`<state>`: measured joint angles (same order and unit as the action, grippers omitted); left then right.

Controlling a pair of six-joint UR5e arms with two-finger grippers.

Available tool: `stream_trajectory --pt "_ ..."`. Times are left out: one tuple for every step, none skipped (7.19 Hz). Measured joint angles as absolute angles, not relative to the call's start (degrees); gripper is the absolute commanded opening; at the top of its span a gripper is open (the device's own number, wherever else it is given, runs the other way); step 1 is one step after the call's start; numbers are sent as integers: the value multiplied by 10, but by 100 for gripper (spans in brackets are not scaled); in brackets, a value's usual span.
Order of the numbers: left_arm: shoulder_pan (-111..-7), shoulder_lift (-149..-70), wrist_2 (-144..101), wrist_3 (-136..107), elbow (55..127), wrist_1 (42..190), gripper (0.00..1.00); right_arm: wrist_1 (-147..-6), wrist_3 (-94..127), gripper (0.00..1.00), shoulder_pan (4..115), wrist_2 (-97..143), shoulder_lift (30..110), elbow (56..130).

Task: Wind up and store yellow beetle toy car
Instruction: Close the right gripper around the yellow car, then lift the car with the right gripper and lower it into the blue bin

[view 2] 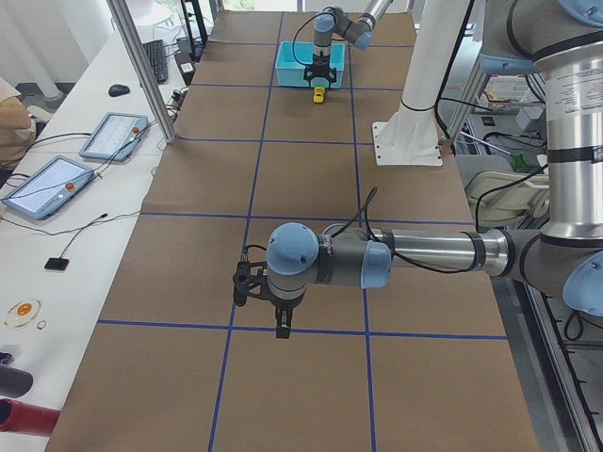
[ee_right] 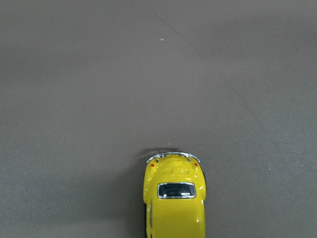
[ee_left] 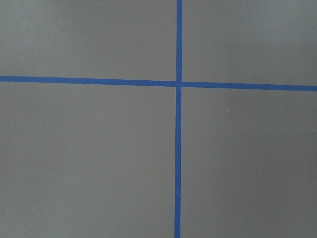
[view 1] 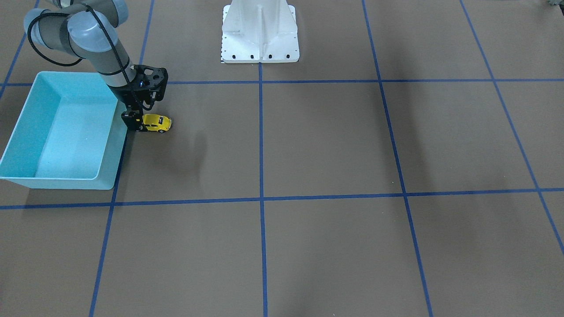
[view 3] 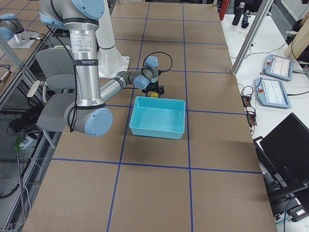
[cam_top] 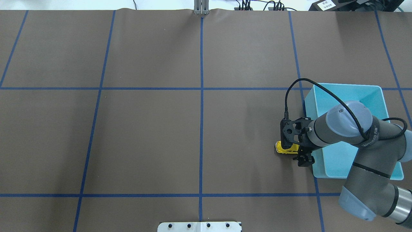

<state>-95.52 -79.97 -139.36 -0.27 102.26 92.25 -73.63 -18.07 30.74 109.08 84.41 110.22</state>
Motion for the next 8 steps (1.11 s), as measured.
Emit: stream_trajectory --pt "-955 -798 -1393 -3 1025 923 100 -722 -178 81 302 1083 844 1092" --pt "-955 -797 -1393 -3 1026 923 100 -715 -175 15 297 1078 844 1088" --pt "-955 -796 -1394 -3 1026 922 100 -712 -174 0 294 1076 844 1087" --pt "-955 -795 -1395 -3 1027 922 100 -711 -173 0 294 1075 844 1089" --pt "-955 -792 -1397 -3 1029 922 100 -711 -171 0 294 1075 845 1092" --pt "-955 -790 -1398 -3 1031 922 100 -711 -168 0 293 1076 845 1096" --pt "-955 -782 -1399 -2 1031 923 100 -714 -167 0 294 1077 842 1107" --pt "-954 -769 -1399 0 1029 926 100 -724 -165 0 303 1081 831 1123"
